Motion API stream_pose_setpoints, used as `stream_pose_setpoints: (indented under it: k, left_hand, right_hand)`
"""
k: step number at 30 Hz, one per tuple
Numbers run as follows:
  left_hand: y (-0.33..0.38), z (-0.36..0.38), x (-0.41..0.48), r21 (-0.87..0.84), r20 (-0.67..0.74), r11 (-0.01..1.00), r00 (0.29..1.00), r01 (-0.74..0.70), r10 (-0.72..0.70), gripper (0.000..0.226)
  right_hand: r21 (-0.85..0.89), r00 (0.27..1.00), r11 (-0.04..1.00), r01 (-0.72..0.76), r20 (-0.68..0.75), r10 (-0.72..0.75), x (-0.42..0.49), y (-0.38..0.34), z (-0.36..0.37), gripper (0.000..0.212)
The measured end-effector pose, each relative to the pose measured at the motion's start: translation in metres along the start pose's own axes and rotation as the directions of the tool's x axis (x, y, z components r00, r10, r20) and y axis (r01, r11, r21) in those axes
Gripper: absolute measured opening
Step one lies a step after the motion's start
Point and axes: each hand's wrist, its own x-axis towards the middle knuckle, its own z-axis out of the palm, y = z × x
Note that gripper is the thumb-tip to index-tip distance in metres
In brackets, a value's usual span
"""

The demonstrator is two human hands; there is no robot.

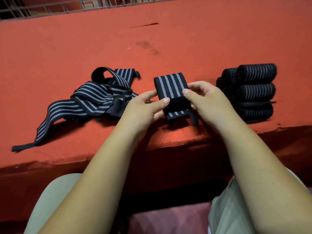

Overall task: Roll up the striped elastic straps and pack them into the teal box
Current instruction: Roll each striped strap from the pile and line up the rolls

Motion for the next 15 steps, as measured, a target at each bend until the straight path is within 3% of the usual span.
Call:
stream_pose_setpoints:
  k: [6, 15]
  left_hand:
    - [-0.002, 0.019, 0.03, 0.231, 0.003, 0.973, 1.0, -0.004, 0.004, 0.041]
    - [-0.013, 0.059, 0.095, 0.274, -0.05, 0.96, 0.997, 0.063, -0.051, 0.028]
  right_hand:
    - [-0.117, 0.998, 0.993, 0.005, -0.067, -0.013, 0.012, -0.001, -0.015, 0.028]
    - [-0.205, 0.988, 0.978, -0.047, -0.154, 0.015, 0.041, 0.009, -0.023, 0.045]
